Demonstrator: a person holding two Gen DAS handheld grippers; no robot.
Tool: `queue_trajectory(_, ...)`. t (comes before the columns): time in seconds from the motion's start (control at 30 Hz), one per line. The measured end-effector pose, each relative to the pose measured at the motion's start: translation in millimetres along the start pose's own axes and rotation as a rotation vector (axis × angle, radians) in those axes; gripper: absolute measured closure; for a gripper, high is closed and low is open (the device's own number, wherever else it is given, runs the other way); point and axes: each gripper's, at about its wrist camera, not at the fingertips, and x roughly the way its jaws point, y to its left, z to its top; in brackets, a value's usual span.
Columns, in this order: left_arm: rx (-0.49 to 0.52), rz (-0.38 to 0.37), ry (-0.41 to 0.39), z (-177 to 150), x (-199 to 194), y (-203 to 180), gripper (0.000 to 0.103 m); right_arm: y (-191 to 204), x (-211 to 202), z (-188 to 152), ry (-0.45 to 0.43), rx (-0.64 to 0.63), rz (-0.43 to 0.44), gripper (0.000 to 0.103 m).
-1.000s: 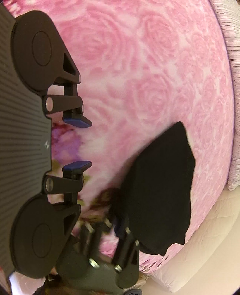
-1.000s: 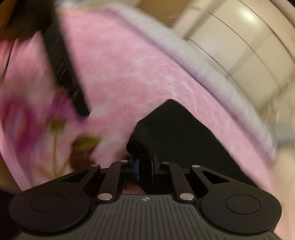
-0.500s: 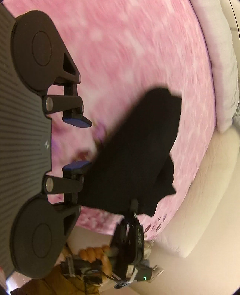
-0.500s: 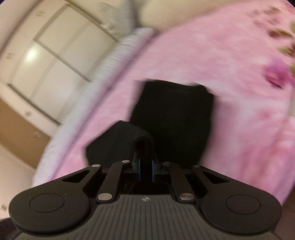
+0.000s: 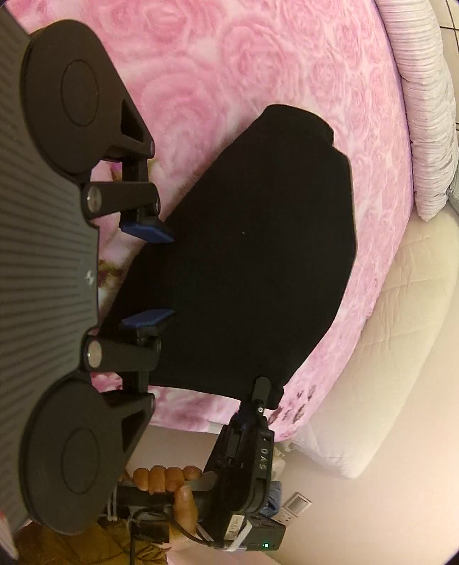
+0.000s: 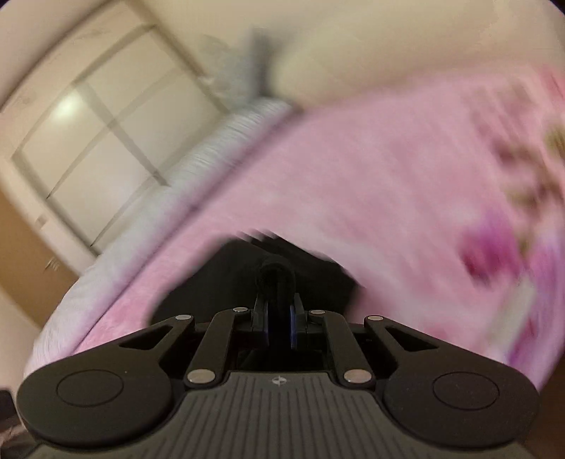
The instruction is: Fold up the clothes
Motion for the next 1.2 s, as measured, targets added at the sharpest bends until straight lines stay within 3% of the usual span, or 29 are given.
queue_trajectory(0.1, -0.004, -0.008, -0.008, 1, -3, 1, 0.067, 12, -16, 6, -0.083, -0.045, 0.044, 0.094)
queue_trajectory(0.2, 0.001, -0.002, -0.010, 2, -1, 1, 0.067, 12, -24, 13, -0.107, -0.058, 0.004, 0.094)
queue_trajectory(0.3, -0.007, -0.005, 0.000, 1, 4, 2, 0.067, -17, -3, 4, -0.071, 0.023, -0.080, 0.095)
queue_trajectory(0.4, 0.009, -0.001, -0.005, 1, 1, 0, 0.067, -41, 0, -3, -0.090, 0.169, -0.079, 0.095)
queue_trajectory(0.5, 0.026, 0.019, -0.019, 3, -4, -1, 0.067, -36, 0, -2, -0.081, 0.162, -0.113, 0.090)
queue_trajectory(0.53, 0.030, 0.023, -0.027, 4, -6, -1, 0.067, -28, -1, 1, -0.066, 0.119, -0.137, 0.080)
queue_trajectory(0.57, 0.036, 0.022, -0.033, 5, -7, -1, 0.067, -20, -7, 4, -0.081, 0.077, -0.171, 0.060)
queue_trajectory(0.6, 0.042, 0.018, -0.037, 5, -8, -3, 0.068, -12, -14, 6, -0.106, 0.037, -0.206, 0.050)
queue_trajectory(0.63, 0.048, 0.014, -0.041, 6, -8, -4, 0.068, -4, -21, 9, -0.130, -0.004, -0.242, 0.048)
queue_trajectory(0.7, 0.065, 0.006, -0.047, 8, -8, -8, 0.068, 10, -33, 13, -0.184, -0.074, -0.281, 0.050)
queue_trajectory(0.73, 0.079, 0.004, -0.045, 8, -5, -11, 0.068, 16, -35, 15, -0.196, -0.104, -0.249, 0.052)
queue_trajectory(0.87, 0.130, 0.026, -0.011, 9, 13, -22, 0.066, 23, -11, 7, -0.114, -0.229, -0.189, 0.073)
queue_trajectory(0.97, 0.123, 0.035, 0.010, 11, 26, -22, 0.066, 7, 16, -5, -0.040, -0.246, -0.280, 0.073)
queue_trajectory(1.2, 0.157, 0.053, 0.017, 17, 16, -37, 0.067, -3, -3, 5, -0.077, -0.192, -0.290, 0.069)
